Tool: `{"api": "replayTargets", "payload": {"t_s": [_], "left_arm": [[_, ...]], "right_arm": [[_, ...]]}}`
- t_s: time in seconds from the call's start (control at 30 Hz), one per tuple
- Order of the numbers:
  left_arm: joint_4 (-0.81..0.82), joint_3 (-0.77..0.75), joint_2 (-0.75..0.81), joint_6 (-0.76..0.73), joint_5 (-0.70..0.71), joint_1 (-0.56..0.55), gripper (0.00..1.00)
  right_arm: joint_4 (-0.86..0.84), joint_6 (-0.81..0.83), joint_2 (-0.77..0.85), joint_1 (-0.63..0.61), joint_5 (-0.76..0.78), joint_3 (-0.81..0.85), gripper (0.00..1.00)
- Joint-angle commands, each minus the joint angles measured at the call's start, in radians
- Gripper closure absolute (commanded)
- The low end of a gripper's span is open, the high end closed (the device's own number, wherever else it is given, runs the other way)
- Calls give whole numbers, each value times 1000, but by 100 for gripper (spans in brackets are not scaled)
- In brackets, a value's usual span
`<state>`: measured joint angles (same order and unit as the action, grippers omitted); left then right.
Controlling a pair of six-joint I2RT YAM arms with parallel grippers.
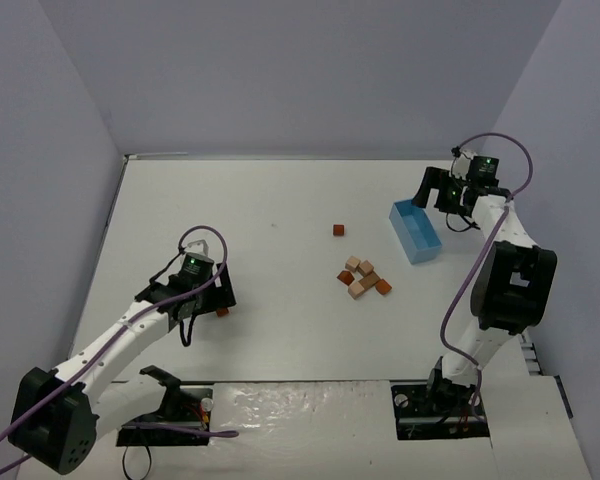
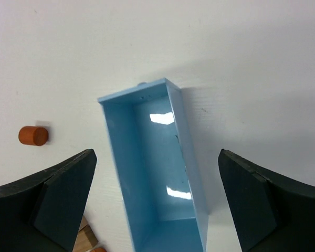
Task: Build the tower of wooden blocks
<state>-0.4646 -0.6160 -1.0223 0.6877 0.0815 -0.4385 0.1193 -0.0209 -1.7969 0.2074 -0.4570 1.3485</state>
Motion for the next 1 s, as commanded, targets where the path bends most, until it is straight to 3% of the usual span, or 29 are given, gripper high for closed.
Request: {"api": "replayTargets", "payload": {"t_s": [0.0,0.2,0.4,0.63,0.83,0.97], "left_arm": [[87,-66,-76,-61,-8,-3,21],[78,-137,-194,-111,-30,-5,21],[58,-175,-257,-135,-34,-5,21],[24,-208,-297,-137,-35,-5,21],[4,-213,-283,-121,-31,-3,21],[-7,-219,-259,-109,-47,-3,21]], "right_arm": [[-18,56,103,-45,176,-28,4],[-5,96,81,-58,262,-45,12],[-4,121,22,-64,292,-44,26],[-6,124,-68,-77,280,8,71],[-6,124,-119,-80,291,83,95],[-4,134,-171,-76,315,166,100]]}}
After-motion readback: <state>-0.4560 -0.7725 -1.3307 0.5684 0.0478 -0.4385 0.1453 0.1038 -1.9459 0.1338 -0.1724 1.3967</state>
